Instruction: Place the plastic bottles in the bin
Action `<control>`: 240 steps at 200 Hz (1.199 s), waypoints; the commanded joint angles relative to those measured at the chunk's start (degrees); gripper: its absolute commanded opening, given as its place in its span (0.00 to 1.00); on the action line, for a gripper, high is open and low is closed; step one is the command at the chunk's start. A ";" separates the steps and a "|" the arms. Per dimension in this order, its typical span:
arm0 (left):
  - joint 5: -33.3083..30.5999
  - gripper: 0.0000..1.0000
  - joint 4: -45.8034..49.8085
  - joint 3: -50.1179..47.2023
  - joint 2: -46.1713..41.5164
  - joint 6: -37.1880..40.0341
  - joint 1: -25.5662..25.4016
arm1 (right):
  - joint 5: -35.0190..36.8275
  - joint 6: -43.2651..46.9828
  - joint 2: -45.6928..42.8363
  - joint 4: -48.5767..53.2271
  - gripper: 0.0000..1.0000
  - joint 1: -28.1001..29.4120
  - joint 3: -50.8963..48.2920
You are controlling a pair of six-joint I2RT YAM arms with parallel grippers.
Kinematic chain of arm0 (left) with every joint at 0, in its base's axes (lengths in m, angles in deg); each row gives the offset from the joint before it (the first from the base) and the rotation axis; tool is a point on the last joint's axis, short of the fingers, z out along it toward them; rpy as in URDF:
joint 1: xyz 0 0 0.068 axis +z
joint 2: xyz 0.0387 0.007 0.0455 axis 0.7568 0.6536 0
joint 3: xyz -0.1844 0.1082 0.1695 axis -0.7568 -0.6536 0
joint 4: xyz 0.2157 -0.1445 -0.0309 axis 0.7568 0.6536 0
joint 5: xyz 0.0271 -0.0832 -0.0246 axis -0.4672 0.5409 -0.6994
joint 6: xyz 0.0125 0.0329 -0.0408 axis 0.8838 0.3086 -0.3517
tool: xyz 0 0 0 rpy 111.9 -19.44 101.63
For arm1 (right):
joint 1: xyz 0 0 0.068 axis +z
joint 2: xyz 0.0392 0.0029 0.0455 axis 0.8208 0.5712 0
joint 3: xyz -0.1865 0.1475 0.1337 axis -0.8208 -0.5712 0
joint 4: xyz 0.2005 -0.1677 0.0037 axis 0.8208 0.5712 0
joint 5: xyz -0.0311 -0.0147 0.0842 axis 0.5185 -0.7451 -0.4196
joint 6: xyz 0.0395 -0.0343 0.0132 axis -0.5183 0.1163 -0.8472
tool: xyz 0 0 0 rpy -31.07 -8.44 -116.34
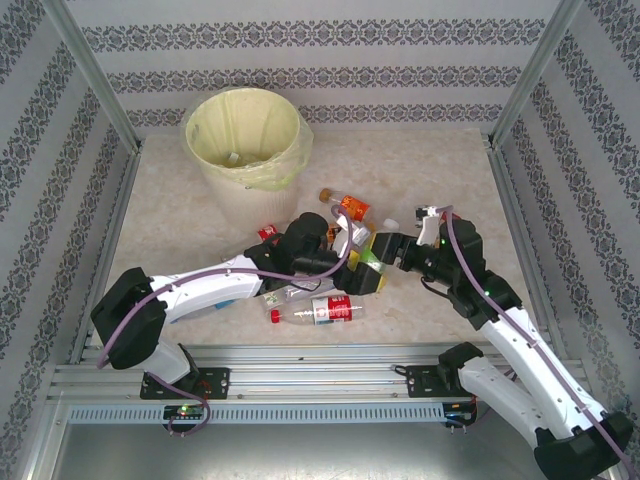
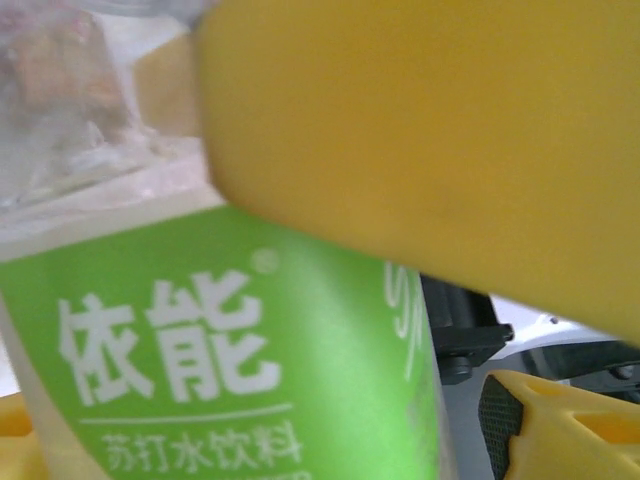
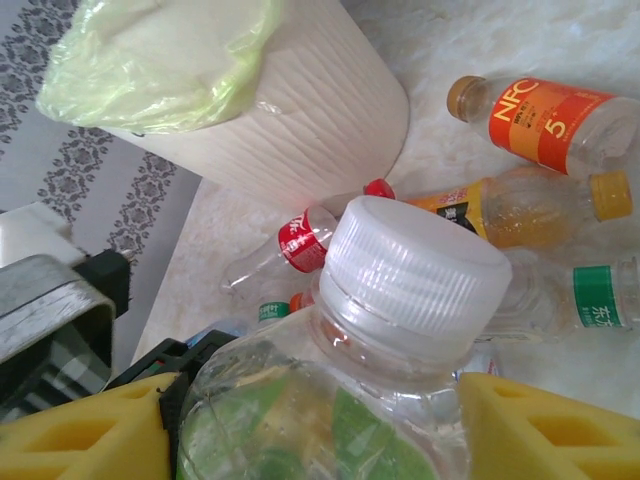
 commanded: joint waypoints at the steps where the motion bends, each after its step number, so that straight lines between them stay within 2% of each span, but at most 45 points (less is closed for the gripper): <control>1: 4.43 0.83 -6.59 -0.72 -1.59 -5.58 0.62 | -1.19 0.36 -1.72 -3.29 0.67 -0.09 -0.70; 25: 5.40 0.78 -7.55 -1.14 -1.36 -8.14 0.80 | -1.72 0.09 -2.43 -4.09 0.67 -0.24 -0.71; 129: 1.80 0.75 -9.32 -4.98 -4.80 -10.83 3.08 | -0.62 1.76 -4.41 -1.65 0.66 -0.16 0.53; 172: 1.94 0.67 -9.84 -5.03 -4.81 -10.30 3.08 | -1.21 1.66 -4.21 -1.68 0.66 -0.23 0.45; 192: 1.80 0.60 -9.05 -5.03 -5.26 -9.34 3.08 | -1.11 1.50 -4.53 -1.68 0.67 -0.20 0.45; 209: 1.60 0.55 -8.28 -5.14 -5.78 -8.58 3.08 | -0.78 1.41 -4.94 -1.16 0.74 -0.21 0.86; 240: 0.68 0.52 -6.85 -5.36 -7.21 -7.71 3.32 | -0.78 0.94 -6.66 -0.46 0.93 -0.18 1.62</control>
